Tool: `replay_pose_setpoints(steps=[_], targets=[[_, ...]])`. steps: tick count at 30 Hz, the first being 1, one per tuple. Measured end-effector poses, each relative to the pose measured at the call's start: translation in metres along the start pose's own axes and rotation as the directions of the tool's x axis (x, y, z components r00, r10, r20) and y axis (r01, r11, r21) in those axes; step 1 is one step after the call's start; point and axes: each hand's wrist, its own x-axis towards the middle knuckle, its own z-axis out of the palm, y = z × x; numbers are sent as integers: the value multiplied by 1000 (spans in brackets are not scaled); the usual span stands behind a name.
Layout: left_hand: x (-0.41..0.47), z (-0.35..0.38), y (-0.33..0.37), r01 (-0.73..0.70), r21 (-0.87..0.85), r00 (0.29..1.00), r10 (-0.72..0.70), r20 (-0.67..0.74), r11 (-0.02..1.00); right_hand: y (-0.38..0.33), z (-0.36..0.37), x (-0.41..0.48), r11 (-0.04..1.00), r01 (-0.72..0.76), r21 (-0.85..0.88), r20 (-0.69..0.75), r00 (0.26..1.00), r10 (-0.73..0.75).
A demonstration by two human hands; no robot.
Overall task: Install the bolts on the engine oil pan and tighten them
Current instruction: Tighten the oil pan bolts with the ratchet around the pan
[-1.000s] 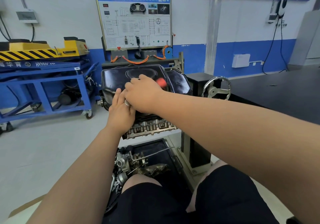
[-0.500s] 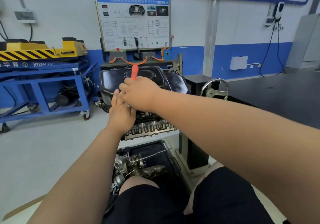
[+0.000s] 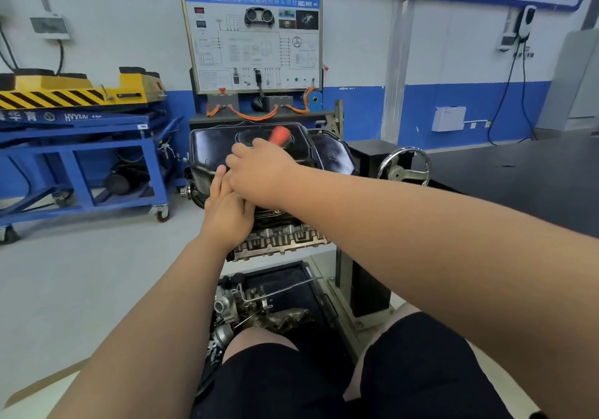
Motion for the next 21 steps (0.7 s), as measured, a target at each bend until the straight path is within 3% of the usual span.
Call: replay_pose_setpoints(steps=[4,6,8,10,12,15,18,19,21], targets=[[0,1,-5,10,7,1000,-10,-26,1000,-10,5,-1,1000,2,0,-33,999,-2],[0,0,-8,4,-11,1000,-4,7,1000,-12,3,-5,979,-131,153,56,991,124],[-2,0,-10,-2,11,999,2,43,1000,-14,-2,-8,868,-342,360,203,937,284],[-3,3,-11,-9,21,999,9,37,1000,-18,-2,-5,798,-435,416,293,895,335],[-3,2,-10,1,15,999,-2,32,1000,-19,-4,0,868,-373,326,248,920,302],[1,-1,-4,26,22,999,-27,36,999,-10,-3,2,985,-125,119,72,990,117],[1,-3,-2,12,59,999,-15,44,998,-10,0,1,998,44,-36,-22,999,-45],[1,-3,-4,9,56,999,-11,39,998,-13,0,1,999,37,-10,-17,999,-37],[0,-5,-9,3,26,1000,-3,29,1000,-16,2,-1,980,-116,162,36,993,112]])
